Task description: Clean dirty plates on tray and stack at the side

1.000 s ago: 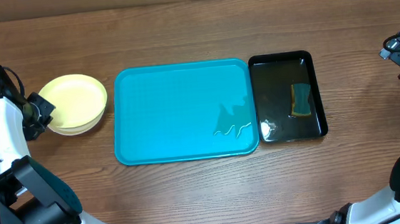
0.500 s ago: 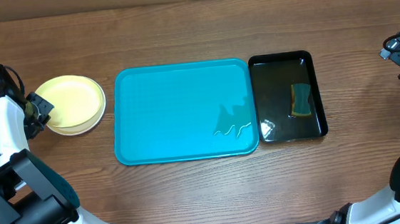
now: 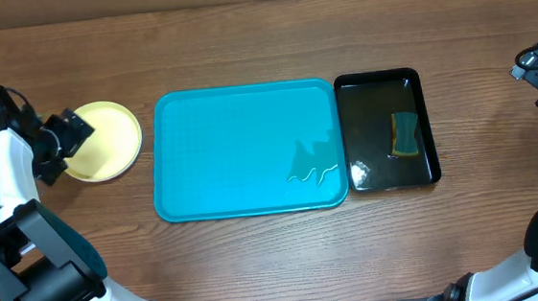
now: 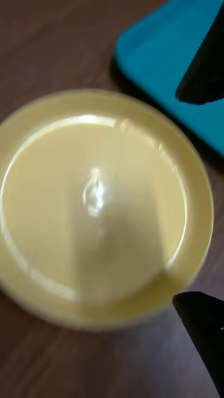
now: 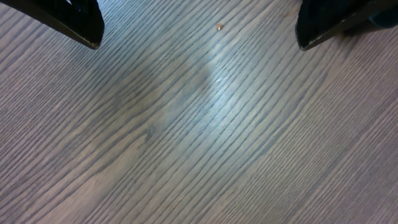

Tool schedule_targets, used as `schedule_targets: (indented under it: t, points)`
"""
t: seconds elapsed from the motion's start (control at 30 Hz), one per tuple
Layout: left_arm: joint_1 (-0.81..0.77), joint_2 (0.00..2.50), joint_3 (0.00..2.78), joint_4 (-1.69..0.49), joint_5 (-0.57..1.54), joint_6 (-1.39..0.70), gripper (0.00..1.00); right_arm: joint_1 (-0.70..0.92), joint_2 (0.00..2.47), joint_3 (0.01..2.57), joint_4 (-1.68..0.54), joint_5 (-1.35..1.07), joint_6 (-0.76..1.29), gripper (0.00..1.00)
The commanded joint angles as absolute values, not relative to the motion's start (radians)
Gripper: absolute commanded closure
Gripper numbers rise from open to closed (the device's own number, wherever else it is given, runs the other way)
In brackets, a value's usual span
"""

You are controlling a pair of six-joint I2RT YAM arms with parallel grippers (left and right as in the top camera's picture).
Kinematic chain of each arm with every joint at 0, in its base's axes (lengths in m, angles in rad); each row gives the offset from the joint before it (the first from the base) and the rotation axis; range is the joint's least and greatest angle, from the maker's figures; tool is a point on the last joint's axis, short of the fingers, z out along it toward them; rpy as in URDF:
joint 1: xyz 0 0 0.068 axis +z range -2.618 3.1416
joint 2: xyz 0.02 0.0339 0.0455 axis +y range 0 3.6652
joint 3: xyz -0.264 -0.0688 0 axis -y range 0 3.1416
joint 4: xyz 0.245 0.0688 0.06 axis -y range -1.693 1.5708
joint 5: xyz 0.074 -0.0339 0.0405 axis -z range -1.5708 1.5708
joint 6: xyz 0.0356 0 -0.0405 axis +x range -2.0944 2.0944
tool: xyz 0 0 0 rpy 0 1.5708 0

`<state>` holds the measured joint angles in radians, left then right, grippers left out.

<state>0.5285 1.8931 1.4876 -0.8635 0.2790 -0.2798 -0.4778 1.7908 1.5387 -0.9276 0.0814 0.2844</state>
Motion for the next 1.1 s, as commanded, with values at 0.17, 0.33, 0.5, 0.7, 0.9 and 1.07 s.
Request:
schedule_targets:
  t: [0.17, 0.33, 0.5, 0.7, 0.9, 1.07]
  points:
    - [0.441, 1.904, 1.507, -0.902, 0.490, -0.179, 0.00, -0.479, 1.779, 1.551, -0.922, 0.080, 0.288, 0.00]
    - [0.417, 1.904, 1.507, -0.900, 0.426, -0.179, 0.00, -0.479, 1.779, 1.551, -0.922, 0.080, 0.289, 0.00]
    - [0.416, 1.905, 1.507, -0.900, 0.411, -0.179, 0.00, -0.479, 1.779, 1.551, -0.922, 0.080, 0.289, 0.00]
    - [0.416, 1.904, 1.507, -0.900, 0.411, -0.179, 0.00, -0.479, 1.779, 1.551, -0.922, 0.080, 0.289, 0.00]
    - [0.416, 1.905, 1.507, -0.900, 0.411, -0.179, 0.00, -0.479, 1.779, 1.551, -0.922, 0.080, 0.288, 0.00]
    - [0.416, 1.904, 1.507, -0.900, 0.411, -0.179, 0.00, -0.479, 1.779, 1.551, -0.922, 0.080, 0.288, 0.00]
